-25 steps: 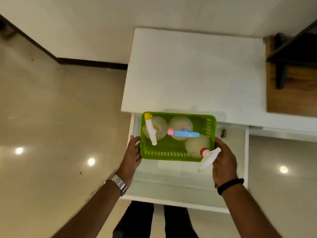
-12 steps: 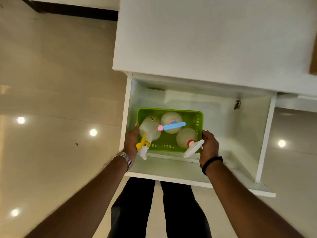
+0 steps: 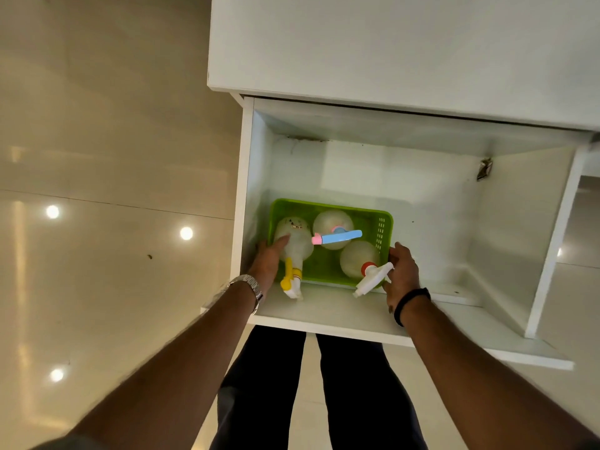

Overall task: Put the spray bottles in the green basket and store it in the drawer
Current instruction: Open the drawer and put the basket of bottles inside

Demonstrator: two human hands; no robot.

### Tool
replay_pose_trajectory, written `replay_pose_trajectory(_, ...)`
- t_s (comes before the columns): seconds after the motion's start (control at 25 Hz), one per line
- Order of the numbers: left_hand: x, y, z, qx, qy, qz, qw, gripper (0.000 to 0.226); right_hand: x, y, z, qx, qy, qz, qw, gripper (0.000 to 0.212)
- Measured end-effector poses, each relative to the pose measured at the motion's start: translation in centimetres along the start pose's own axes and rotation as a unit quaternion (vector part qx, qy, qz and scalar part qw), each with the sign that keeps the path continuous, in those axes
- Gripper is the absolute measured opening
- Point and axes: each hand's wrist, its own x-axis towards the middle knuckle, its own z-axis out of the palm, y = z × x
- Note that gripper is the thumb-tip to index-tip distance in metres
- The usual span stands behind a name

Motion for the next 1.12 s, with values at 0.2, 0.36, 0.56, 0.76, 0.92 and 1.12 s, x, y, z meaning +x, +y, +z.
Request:
replay_pose_trajectory(0.2, -0.9, -0.5, -0.3, 0.071, -0.037, -0.011, 0.997, 0.093, -1.0, 0.5, 0.3, -0.04, -0.002, 0.015, 0.999, 0.046)
replay_pose_trajectory(0.36, -0.8, -0.7, -0.4, 0.129, -0.033, -0.01, 0.991, 0.076, -1.7, 0.3, 0.1, -0.056, -0.013, 0.023, 0.998, 0.052)
replay_pose_trajectory(0.56, -2.4, -1.3, -0.6, 0.261, 0.042, 0.077, 0.961, 0.069, -2.5, 0.8, -0.7, -0.073, 0.012, 0.015, 0.997, 0.056)
replay_pose_trajectory(0.76, -4.8, -1.5, -0.3, 0.379, -0.036, 0.079, 0.921, 0.051, -3.8, 0.4, -1.6, -0.084, 0.04, 0.001, 0.996, 0.056)
replay_pose_trajectory(0.92, -5.6, -0.8, -0.6, 0.377, -0.004, 0.111, 0.92, 0.031, -5.1, 0.1, -1.8, -0.051, 0.021, 0.02, 0.998, 0.054)
replay_pose_trajectory(1.12, -6.1, 1.8, -1.8, 0.361, 0.077, 0.184, 0.911, 0.031, -7.0, -0.4, -1.5, -0.021, 0.014, 0.016, 1.0, 0.051)
